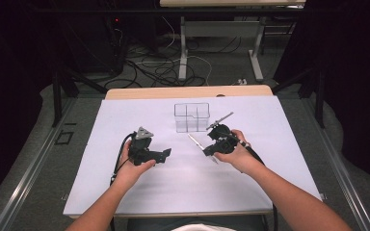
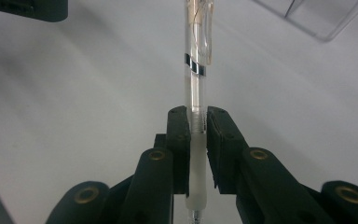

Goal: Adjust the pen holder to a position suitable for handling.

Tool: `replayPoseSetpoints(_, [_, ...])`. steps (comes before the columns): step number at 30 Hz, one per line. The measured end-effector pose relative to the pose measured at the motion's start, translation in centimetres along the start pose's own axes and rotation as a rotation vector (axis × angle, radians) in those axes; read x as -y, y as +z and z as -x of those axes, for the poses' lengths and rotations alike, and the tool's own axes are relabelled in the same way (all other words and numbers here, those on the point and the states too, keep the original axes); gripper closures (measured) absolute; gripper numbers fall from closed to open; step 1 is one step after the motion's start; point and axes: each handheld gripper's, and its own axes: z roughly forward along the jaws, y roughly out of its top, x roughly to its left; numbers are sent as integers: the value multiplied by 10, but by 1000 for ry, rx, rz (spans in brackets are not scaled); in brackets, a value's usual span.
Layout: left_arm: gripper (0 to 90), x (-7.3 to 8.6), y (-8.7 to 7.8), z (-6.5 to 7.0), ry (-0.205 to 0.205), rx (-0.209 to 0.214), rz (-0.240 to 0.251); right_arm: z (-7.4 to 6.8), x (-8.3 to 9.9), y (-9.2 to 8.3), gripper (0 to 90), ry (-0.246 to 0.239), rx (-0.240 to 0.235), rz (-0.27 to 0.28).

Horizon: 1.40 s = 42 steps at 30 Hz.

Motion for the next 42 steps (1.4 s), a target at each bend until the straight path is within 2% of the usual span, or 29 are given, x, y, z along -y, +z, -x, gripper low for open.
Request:
replayPoseSetpoints(1, [60,0,0,0,-4,2,-1,-2,2,2,795,-16,7,66])
replayPoseSetpoints(2, [62,0,0,0,-5,2,-2,-4,0,-2,795,-31,38,19])
replayPoseSetpoints(3, [65,0,0,-1,-4,3,0,-6,1,-2,795,-70,61,29])
replayPoseSetpoints(5, [69,0,0,-1,-4,-2,0,-11,3,-2,795,-116,109,43])
replayPoseSetpoints(6, [71,0,-1,-1,-6,1,2,-12,4,-2,794,-169,149,46])
replayPoseSetpoints(8, [74,0,-1,-1,-9,0,4,-15,6,-1,795,-212,177,55])
replayPoseSetpoints(9, [76,0,-1,-2,-11,2,6,-20,8,-1,795,-294,231,61])
replayPoseSetpoints(10, [76,0,-1,-2,-12,2,6,-20,8,-1,795,-294,231,61])
replayPoseSetpoints(12, [77,0,-1,-2,-14,1,3,-25,10,0,795,-402,287,66])
replayPoseSetpoints(13, [78,0,-1,-2,-17,2,3,-29,11,0,795,-436,316,70])
replayPoseSetpoints(14, [79,1,-1,-2,-38,6,11,-32,13,1,795,-474,342,80])
replayPoseSetpoints(15, [80,0,-1,-2,-29,4,4,-34,13,0,795,-540,374,72])
replayPoseSetpoints(18, [82,0,-2,-4,-23,0,6,-41,17,1,795,-624,429,85])
replayPoseSetpoints(20, [83,0,-2,-5,-25,-2,10,-44,19,2,794,-676,459,67])
replayPoseSetpoints(22, [84,0,-3,-6,-30,-4,10,-48,24,2,794,-749,516,82])
replayPoseSetpoints(24, [84,0,-4,-7,-36,-3,12,-51,27,2,794,-793,533,103])
replayPoseSetpoints(25, [85,1,-3,-6,-56,1,17,-52,28,0,793,-830,548,97])
replayPoseSetpoints(27, [86,1,-4,-7,-57,-1,15,-54,31,0,794,-843,565,141])
replayPoseSetpoints(28, [86,1,-4,-7,-58,-2,13,-55,31,0,794,-857,578,145])
replayPoseSetpoints(29, [86,1,-4,-7,-59,-2,14,-55,32,-2,794,-854,583,124])
replayPoseSetpoints(30, [87,1,-4,-7,-58,-2,13,-55,32,-3,794,-864,590,142])
replayPoseSetpoints(33, [87,1,-4,-7,-58,-2,14,-53,35,-2,794,-921,642,155])
replayPoseSetpoints(35, [88,1,-4,-7,-59,-2,14,-54,38,-2,795,-981,685,142])
replayPoseSetpoints(36, [88,0,-4,-7,-59,-3,15,-55,39,-1,794,-988,693,139])
replayPoseSetpoints(39, [88,0,-5,-8,-58,-6,18,-56,41,-1,794,-1116,742,122])
replayPoseSetpoints(42, [90,0,-6,-9,-57,-6,22,-56,43,-1,794,-1211,776,133])
